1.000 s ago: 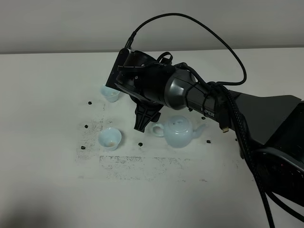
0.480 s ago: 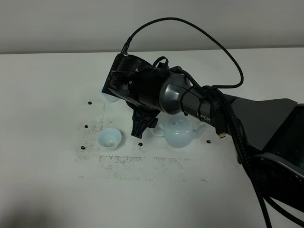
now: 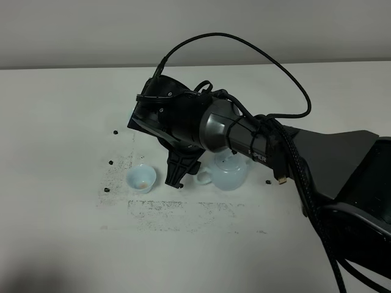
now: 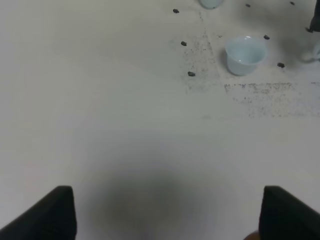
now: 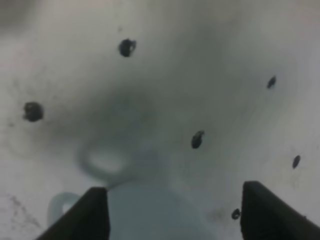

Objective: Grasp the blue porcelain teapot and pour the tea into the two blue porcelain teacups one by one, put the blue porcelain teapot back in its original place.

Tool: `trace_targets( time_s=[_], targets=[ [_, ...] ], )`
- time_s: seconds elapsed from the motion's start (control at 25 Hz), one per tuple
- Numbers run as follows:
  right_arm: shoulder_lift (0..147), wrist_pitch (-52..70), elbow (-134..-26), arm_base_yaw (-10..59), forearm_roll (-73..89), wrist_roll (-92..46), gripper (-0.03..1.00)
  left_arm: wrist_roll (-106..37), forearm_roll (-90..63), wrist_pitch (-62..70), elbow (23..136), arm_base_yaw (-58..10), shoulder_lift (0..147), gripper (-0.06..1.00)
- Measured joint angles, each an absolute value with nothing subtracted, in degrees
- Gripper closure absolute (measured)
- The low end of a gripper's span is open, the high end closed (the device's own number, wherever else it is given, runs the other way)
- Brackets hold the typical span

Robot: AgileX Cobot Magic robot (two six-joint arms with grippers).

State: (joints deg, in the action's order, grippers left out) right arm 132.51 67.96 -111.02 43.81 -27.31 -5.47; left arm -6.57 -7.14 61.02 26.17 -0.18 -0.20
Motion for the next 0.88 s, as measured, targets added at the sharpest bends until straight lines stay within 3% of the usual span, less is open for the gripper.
trace_targets(
  time_s=[0.64,0.88],
  targets=[
    [130.38,69.53,-111.07,48.18,-26.72,-5.47,0.39,-6.57,-7.14,61.02,26.17,-0.18,-0.2,0.19],
    [127.93,62.02,-111.16,49.06,-28.12,-6.61,0.39,-6.57,-7.14,61.02,26.17,-0.18,-0.2,0.19]
  ],
)
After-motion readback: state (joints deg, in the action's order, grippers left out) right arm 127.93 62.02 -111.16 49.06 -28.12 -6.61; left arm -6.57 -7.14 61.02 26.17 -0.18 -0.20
